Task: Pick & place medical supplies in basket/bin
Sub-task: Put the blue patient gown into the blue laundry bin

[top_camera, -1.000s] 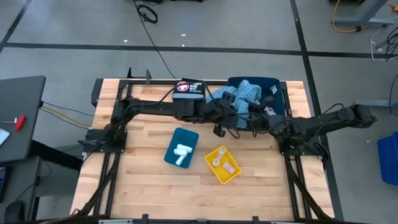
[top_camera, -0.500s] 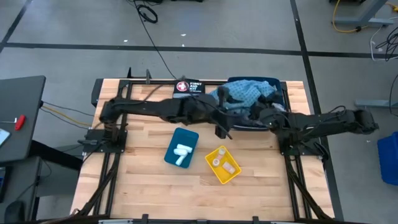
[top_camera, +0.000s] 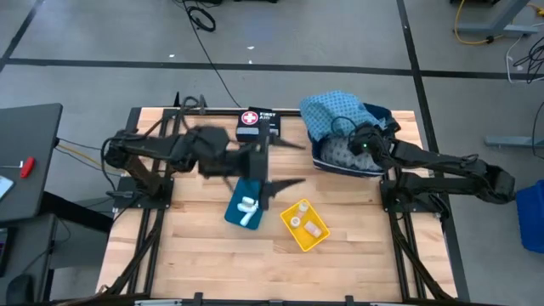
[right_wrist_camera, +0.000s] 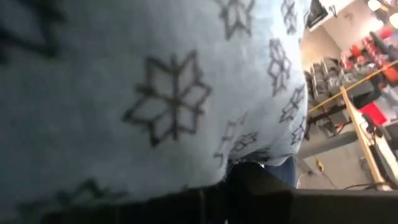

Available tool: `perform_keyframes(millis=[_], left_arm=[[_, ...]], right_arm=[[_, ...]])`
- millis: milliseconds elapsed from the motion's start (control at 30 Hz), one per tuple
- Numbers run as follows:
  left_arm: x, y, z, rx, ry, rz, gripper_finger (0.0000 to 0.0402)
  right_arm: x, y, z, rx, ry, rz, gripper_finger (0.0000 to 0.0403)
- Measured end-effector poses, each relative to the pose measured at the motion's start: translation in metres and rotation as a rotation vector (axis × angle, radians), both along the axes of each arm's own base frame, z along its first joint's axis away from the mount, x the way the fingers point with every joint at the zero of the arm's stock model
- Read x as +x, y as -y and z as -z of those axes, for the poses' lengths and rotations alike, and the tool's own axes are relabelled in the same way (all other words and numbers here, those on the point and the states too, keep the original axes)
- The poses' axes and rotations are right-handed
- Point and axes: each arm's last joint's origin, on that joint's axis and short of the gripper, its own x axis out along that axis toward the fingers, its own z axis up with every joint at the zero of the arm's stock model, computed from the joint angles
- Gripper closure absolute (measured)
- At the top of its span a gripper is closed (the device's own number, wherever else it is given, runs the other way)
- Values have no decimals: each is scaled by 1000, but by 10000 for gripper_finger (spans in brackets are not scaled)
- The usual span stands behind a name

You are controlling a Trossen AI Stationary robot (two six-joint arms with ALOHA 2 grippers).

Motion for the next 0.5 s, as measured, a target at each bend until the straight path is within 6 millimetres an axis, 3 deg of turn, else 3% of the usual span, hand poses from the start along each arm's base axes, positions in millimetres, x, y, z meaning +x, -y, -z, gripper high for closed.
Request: perform_keyframes(millis=[100, 200, 367, 500], left_arm=[[-4, 13, 2, 33, -18, -30, 94], [-7, 20, 3, 65, -34, -64, 94], [-8, 22, 5, 70, -46, -67, 94], [-7, 20, 5, 78, -48, -73, 94]], right_arm=[[-1, 2, 0, 17, 18, 5, 355], [-2, 3, 1, 25, 43, 12, 294], [-1, 2, 0, 44, 61, 8, 178], [-1, 1, -15, 102, 104, 14, 120]])
